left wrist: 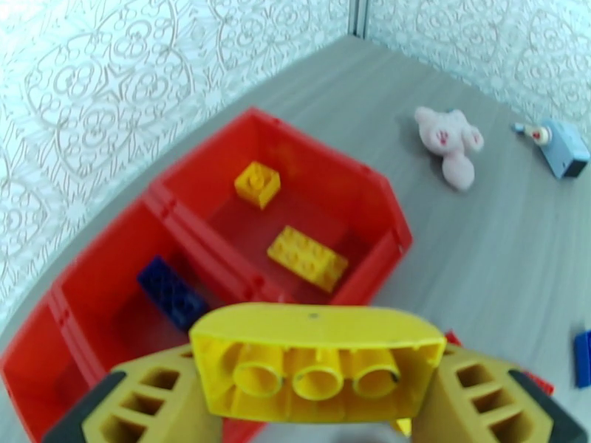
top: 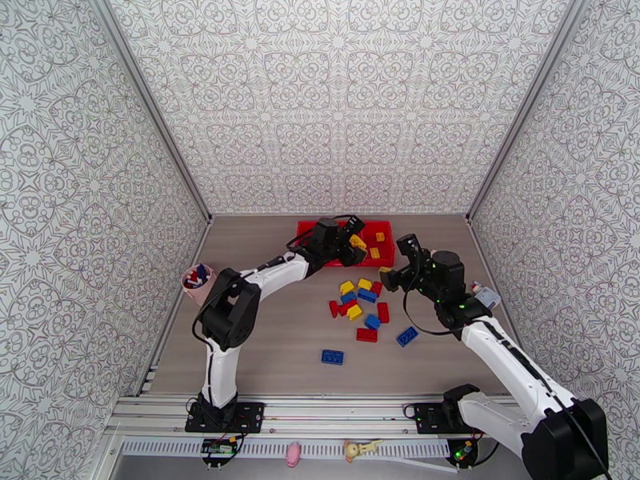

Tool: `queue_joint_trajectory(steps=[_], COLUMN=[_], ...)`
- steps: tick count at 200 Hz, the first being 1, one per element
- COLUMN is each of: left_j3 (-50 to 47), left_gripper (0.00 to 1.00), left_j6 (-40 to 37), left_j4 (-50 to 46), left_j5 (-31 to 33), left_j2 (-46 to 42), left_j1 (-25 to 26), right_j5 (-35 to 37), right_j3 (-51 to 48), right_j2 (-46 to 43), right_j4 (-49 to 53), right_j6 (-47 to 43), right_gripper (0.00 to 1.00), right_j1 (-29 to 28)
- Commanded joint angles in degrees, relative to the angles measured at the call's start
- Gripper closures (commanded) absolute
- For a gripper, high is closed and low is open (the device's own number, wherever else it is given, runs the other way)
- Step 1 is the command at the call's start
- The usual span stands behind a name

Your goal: Sort the legos into containers by color

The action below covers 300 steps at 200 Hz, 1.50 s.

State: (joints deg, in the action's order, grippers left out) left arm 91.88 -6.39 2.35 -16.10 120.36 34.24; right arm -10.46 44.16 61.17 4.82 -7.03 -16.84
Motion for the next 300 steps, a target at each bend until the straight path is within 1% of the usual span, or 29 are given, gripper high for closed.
queue_joint_trajectory(steps=[1, 50, 77, 118, 130, 142, 151, 162, 183, 211, 232, 254, 274, 282, 300], left_j3=[6.5, 20.8, 30.4, 36.4, 37.2, 37.3, 37.2, 36.9, 34.2, 28.0, 20.0, 10.3, 0.8, -3.5, -11.9], left_gripper=[0.49, 0.49, 0.49, 0.48, 0.45, 0.34, 0.31, 0.25, 0.16, 0.11, 0.08, 0.07, 0.06, 0.06, 0.06], left_j6=[0.1, -1.6, -3.0, -4.4, -4.4, -4.5, -4.7, -5.1, -5.4, -5.1, -4.7, -5.0, -5.5, -5.3, -4.8], left_j4=[1.7, -3.1, -7.9, -9.5, -9.7, -9.7, -10.0, -10.5, -10.2, -7.3, -5.0, -1.1, 2.8, 4.5, 8.2], left_j5=[-2.2, -4.8, -6.3, -7.1, -7.5, -7.7, -7.8, -8.1, -8.4, -8.5, -8.3, -8.3, -9.0, -9.5, -10.9], left_j2=[4.6, 15.4, 20.9, 24.7, 25.0, 24.5, 24.0, 23.1, 20.4, 15.0, 10.1, 2.9, -3.5, -6.3, -11.8], left_j1=[0.0, -1.1, -1.4, -1.5, -1.5, -1.6, -1.6, -1.6, -1.8, -2.1, -2.3, -2.5, -2.8, -2.9, -3.1], right_j5=[1.1, 1.8, 2.6, 3.6, 3.6, 3.5, 3.4, 3.3, 2.7, 1.8, 2.1, 5.1, 7.4, 8.2, 11.1], right_j3=[-0.9, -1.0, -0.6, -0.8, -0.8, -0.9, -0.9, -0.9, -1.0, -1.0, -0.8, -0.1, 0.3, 0.5, 1.4], right_j2=[-1.2, -1.5, -1.8, -3.0, -3.4, -3.7, -3.8, -3.8, -3.6, -3.3, -2.5, -0.6, 1.5, 2.3, 4.5], right_j4=[1.1, 1.2, 1.7, 2.4, 2.7, 2.8, 2.7, 2.7, 2.4, 1.5, 1.7, 2.0, 2.4, 2.6, 3.4], right_j6=[1.2, 1.6, 1.1, 0.7, 0.7, 0.8, 1.0, 1.1, 2.0, 3.2, 4.6, 9.1, 12.3, 13.4, 16.9], right_gripper=[0.04, 0.04, 0.04, 0.04, 0.04, 0.04, 0.04, 0.04, 0.04, 0.04, 0.04, 0.07, 0.04, 0.01, 0.00], right_j1=[0.3, 0.4, 0.4, 0.5, 0.5, 0.5, 0.5, 0.5, 0.5, 0.5, 0.5, 0.6, 0.6, 0.6, 0.7])
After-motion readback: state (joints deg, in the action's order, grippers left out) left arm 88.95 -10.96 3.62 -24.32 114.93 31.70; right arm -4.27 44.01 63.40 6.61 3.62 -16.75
